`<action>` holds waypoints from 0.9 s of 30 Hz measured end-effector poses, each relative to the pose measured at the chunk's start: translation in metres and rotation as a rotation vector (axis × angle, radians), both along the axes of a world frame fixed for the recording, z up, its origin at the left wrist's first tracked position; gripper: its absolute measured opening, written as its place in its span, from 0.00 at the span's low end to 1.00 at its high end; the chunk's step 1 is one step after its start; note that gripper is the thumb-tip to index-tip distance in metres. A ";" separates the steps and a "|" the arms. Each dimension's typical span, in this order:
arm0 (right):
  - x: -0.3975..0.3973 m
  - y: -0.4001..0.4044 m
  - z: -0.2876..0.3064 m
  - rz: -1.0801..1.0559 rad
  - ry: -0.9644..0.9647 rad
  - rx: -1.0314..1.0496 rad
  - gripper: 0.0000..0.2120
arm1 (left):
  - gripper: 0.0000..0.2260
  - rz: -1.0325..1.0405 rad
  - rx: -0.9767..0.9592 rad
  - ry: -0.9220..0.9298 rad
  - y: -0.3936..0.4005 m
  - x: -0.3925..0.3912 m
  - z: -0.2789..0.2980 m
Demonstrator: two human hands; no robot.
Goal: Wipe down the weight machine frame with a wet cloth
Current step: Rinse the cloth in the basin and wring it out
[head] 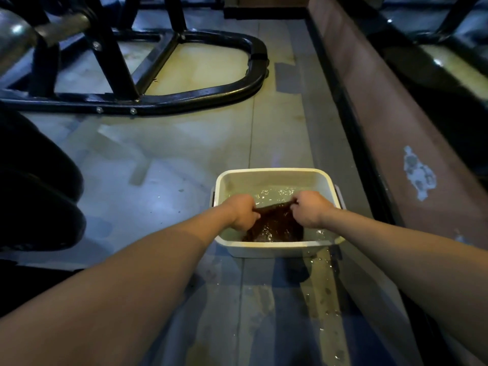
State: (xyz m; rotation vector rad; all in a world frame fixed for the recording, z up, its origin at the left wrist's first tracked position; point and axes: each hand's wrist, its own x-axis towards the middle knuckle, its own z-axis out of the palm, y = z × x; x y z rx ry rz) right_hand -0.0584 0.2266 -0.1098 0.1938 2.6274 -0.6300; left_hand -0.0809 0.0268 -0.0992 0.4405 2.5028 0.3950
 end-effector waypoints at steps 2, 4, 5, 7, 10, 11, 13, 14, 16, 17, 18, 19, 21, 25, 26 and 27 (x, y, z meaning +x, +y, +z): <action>-0.003 -0.001 0.008 -0.107 0.124 -0.100 0.12 | 0.12 0.082 0.101 0.034 -0.004 -0.006 0.007; -0.005 -0.002 0.017 -0.182 0.252 -0.146 0.12 | 0.12 0.173 0.205 0.078 -0.007 -0.012 0.014; -0.005 -0.002 0.021 -0.204 0.310 -0.148 0.12 | 0.11 0.203 0.242 0.111 -0.008 -0.015 0.016; -0.004 -0.001 0.028 -0.213 0.399 -0.128 0.12 | 0.11 0.225 0.286 0.169 -0.008 -0.017 0.020; -0.001 0.004 0.029 -0.123 0.467 -0.074 0.11 | 0.10 0.134 0.235 0.228 -0.007 -0.015 0.019; 0.001 0.005 0.026 -0.089 0.448 -0.042 0.10 | 0.10 0.081 0.184 0.230 -0.006 -0.012 0.016; 0.003 0.007 0.017 -0.054 0.316 0.025 0.10 | 0.08 -0.021 0.072 0.204 -0.006 -0.006 0.008; 0.003 0.008 0.012 -0.029 0.230 0.054 0.11 | 0.08 -0.073 0.014 0.195 -0.006 -0.004 0.004; 0.003 0.009 -0.002 0.082 0.086 0.132 0.12 | 0.07 -0.177 -0.112 0.208 -0.004 0.001 -0.004; 0.005 0.008 -0.008 0.148 0.036 0.183 0.10 | 0.06 -0.220 -0.172 0.215 -0.003 0.003 -0.007; 0.005 0.008 -0.014 0.203 -0.005 0.227 0.08 | 0.05 -0.252 -0.220 0.213 -0.001 0.005 -0.009; 0.006 0.007 -0.017 0.253 -0.041 0.261 0.07 | 0.05 -0.275 -0.257 0.202 0.001 0.006 -0.011; 0.007 0.004 -0.021 0.330 -0.095 0.311 0.07 | 0.05 -0.314 -0.322 0.170 0.005 0.007 -0.017; 0.002 0.000 -0.020 0.407 -0.183 0.387 0.08 | 0.07 -0.351 -0.360 0.094 0.011 0.006 -0.023; 0.002 0.001 -0.021 0.397 -0.197 0.381 0.09 | 0.07 -0.346 -0.341 0.078 0.011 0.006 -0.023; 0.000 0.004 -0.024 0.370 -0.207 0.350 0.08 | 0.07 -0.327 -0.307 0.056 0.010 0.004 -0.023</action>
